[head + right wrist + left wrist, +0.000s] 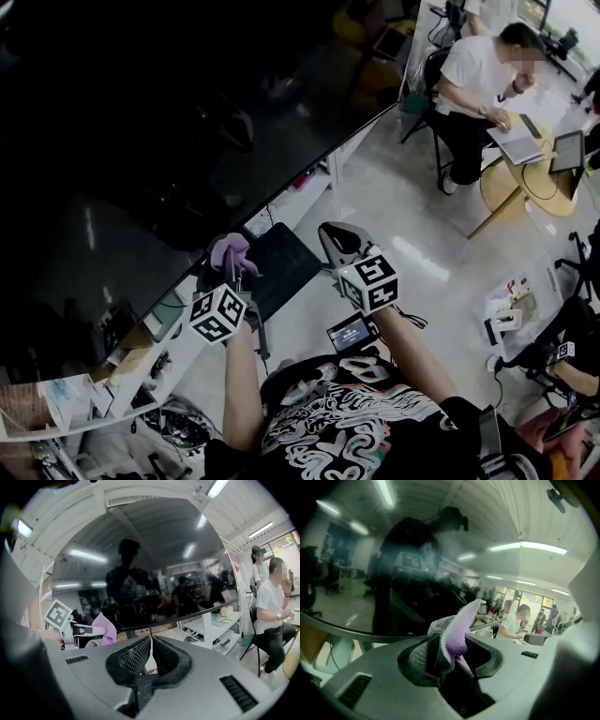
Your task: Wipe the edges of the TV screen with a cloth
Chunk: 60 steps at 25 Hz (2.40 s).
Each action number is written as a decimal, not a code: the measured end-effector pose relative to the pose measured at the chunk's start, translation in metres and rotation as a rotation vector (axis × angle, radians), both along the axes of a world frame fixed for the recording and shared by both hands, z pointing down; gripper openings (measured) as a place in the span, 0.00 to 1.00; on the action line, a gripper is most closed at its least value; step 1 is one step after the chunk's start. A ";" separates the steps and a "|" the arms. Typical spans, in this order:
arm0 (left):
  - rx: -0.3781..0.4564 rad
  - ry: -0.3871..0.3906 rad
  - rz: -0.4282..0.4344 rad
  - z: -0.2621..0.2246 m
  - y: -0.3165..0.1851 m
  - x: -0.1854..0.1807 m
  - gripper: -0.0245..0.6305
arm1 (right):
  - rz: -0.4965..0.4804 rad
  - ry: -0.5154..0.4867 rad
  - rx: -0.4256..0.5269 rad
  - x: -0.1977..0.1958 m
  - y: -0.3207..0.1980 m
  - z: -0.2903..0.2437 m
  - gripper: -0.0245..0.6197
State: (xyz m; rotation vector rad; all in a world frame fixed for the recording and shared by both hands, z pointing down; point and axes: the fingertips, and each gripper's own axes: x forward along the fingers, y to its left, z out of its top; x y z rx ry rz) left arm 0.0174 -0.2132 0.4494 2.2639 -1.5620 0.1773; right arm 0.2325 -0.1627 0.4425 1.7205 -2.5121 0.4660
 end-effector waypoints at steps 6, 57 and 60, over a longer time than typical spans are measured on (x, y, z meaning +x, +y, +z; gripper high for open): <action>-0.003 0.003 0.003 -0.001 -0.003 0.009 0.27 | 0.012 0.000 0.000 0.011 0.002 -0.001 0.10; -0.028 0.036 0.091 0.001 -0.026 0.095 0.27 | 0.177 -0.010 0.025 0.098 0.037 -0.015 0.09; -0.031 0.040 0.092 0.002 -0.028 0.100 0.27 | 0.179 0.025 0.029 0.099 0.032 -0.016 0.09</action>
